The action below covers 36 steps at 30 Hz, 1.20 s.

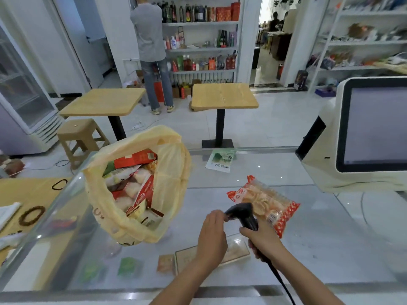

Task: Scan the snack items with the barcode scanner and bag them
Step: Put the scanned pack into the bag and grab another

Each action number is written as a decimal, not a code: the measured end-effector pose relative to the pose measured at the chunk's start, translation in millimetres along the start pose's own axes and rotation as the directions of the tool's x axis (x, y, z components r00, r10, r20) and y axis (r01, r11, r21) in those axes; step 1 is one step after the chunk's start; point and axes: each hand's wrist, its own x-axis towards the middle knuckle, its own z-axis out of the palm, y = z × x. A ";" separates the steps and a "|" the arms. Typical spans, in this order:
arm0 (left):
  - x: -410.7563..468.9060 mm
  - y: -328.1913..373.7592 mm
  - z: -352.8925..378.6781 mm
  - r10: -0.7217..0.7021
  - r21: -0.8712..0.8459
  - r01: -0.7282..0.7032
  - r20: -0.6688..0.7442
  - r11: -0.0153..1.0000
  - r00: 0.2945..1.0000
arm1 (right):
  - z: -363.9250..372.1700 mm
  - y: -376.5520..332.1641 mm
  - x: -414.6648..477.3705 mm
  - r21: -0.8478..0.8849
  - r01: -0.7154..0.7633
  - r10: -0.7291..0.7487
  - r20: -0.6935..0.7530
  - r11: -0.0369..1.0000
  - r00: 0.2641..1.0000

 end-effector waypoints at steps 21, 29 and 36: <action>87.8 70.3 37.7 -0.532 -0.603 0.749 0.554 0.274 0.641 | -95.2 17.5 7.8 0.265 -0.103 0.162 -0.211 0.959 0.964; 91.9 43.7 23.4 -0.555 -0.746 0.632 0.441 0.210 0.705 | -84.5 -2.3 20.6 0.269 -0.118 0.115 0.026 0.956 0.993; 89.7 19.5 6.2 -0.537 -0.777 0.627 0.505 0.060 0.676 | -92.2 -34.8 18.1 0.341 -0.236 0.153 0.253 0.910 0.955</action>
